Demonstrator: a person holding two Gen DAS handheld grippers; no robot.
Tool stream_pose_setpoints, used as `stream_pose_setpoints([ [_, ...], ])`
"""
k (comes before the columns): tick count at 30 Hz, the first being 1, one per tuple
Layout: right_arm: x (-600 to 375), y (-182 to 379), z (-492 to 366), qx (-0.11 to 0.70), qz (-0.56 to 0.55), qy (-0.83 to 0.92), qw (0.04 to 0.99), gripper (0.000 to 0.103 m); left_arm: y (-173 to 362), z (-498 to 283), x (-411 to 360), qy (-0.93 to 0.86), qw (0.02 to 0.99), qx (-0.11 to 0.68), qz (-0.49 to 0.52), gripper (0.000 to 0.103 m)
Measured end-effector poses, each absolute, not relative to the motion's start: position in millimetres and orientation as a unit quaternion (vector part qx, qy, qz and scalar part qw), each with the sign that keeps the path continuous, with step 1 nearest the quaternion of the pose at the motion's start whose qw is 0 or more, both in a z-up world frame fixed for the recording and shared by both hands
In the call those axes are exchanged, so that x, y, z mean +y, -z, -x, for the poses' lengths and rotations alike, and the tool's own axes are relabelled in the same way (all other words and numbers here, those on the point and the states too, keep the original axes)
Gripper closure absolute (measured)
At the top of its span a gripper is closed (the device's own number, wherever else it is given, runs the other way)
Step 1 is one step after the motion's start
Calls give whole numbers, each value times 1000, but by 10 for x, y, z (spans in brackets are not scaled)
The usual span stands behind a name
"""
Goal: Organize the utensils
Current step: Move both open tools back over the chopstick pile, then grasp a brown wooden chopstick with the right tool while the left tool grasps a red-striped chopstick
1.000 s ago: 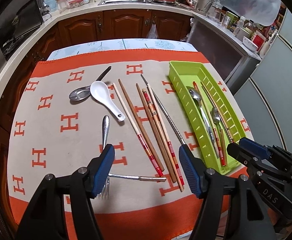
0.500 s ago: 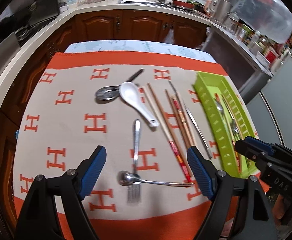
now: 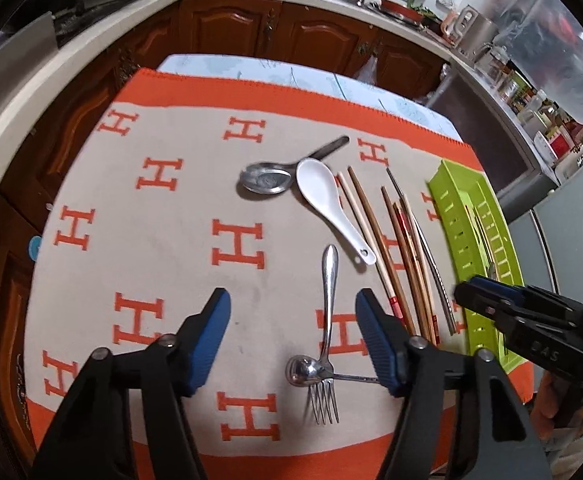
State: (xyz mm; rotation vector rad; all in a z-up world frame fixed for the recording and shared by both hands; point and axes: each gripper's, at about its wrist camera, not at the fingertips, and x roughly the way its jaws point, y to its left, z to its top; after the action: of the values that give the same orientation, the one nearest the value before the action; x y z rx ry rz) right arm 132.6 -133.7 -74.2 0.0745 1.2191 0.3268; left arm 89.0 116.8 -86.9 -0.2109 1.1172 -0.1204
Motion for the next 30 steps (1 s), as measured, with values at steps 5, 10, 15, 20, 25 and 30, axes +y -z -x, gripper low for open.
stream_pose_setpoints([
  [5, -1196, 1092, -1556, 606, -45, -172, 775, 88, 969, -908, 1095, 68, 832, 541, 101, 44],
  [10, -1146, 1362, -1726, 634, -54, -170, 752, 89, 1029, -910, 1062, 73, 827, 547, 106, 44],
  [15, -1082, 1511, -1815, 648, -40, -167, 742, 89, 1073, -919, 1076, 77, 821, 553, 118, 44],
  [20, -926, 1601, -1863, 647, 8, -159, 746, 88, 1117, -942, 1097, 78, 816, 558, 129, 44],
  [25, -661, 1554, -1854, 636, 79, -147, 754, 88, 1136, -947, 1096, 77, 813, 561, 138, 44],
  [30, -500, 1548, -1877, 621, 120, -145, 761, 94, 1134, -976, 1084, 79, 812, 562, 140, 44],
])
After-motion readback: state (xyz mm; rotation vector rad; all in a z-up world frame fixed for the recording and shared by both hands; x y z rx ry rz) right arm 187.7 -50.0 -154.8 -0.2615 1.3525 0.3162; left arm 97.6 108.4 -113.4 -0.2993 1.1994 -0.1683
